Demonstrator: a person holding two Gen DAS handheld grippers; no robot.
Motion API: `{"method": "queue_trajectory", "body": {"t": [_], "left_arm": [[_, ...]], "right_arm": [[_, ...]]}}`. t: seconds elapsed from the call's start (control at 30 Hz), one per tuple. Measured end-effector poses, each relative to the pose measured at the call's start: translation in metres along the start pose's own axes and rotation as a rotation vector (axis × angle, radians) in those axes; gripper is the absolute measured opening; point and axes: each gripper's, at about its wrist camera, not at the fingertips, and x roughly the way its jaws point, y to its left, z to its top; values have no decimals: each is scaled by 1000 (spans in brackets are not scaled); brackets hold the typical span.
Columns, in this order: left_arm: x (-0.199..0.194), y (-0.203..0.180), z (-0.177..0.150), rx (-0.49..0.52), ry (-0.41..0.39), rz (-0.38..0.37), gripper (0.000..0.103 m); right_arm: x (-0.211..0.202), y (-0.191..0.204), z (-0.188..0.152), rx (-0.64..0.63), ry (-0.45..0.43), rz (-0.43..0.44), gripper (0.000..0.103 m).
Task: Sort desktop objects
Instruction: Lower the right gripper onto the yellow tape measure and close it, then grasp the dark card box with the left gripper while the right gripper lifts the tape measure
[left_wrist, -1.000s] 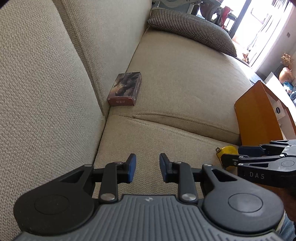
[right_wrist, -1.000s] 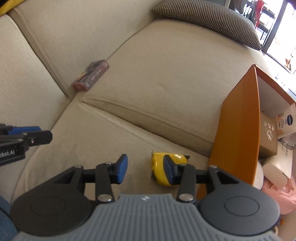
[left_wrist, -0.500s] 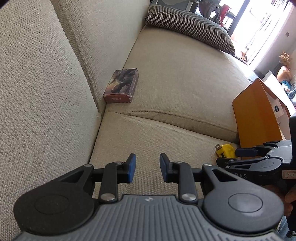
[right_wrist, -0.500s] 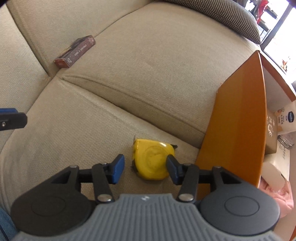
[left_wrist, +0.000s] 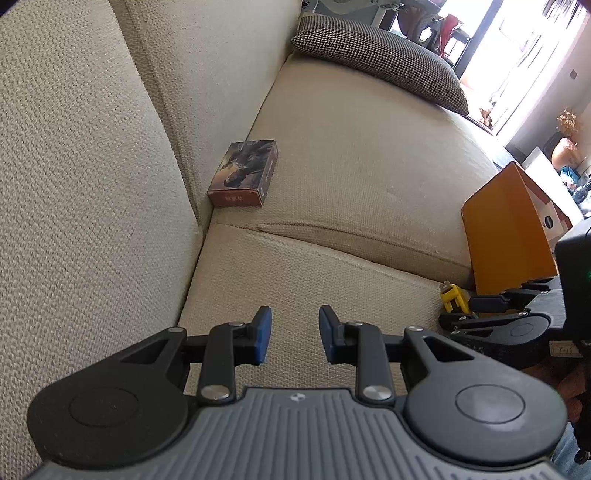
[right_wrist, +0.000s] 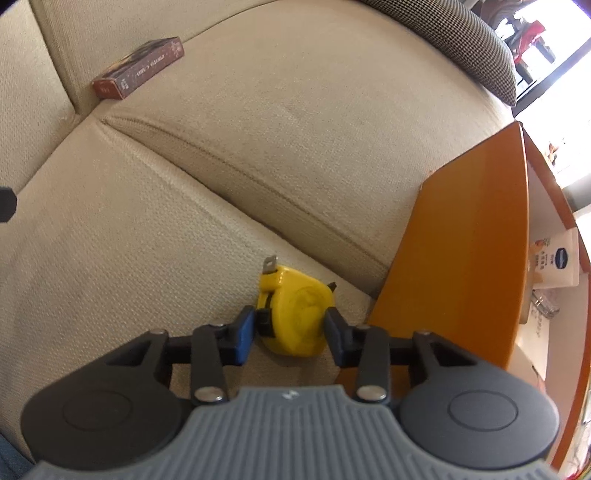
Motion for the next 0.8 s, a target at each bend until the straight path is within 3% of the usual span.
{"method": "queue_trajectory", "body": {"t": [0.2, 0.37, 0.43, 0.6, 0.8], "left_arm": [[2, -1, -1, -2, 3, -14, 32], [-1, -3, -3, -5, 8, -17, 32], [-1, -2, -3, -9, 11, -15, 32], [0, 1, 0, -2, 19, -13, 32], [11, -8, 14, 57, 1, -3, 32]], "right_arm": [[-13, -16, 6, 108, -32, 130, 31], [-22, -18, 15, 215, -67, 359, 27], [-20, -16, 19, 250, -63, 406, 26], [-16, -22, 21, 304, -50, 376, 22], [-6, -35, 18, 335, -35, 352, 26]]}}
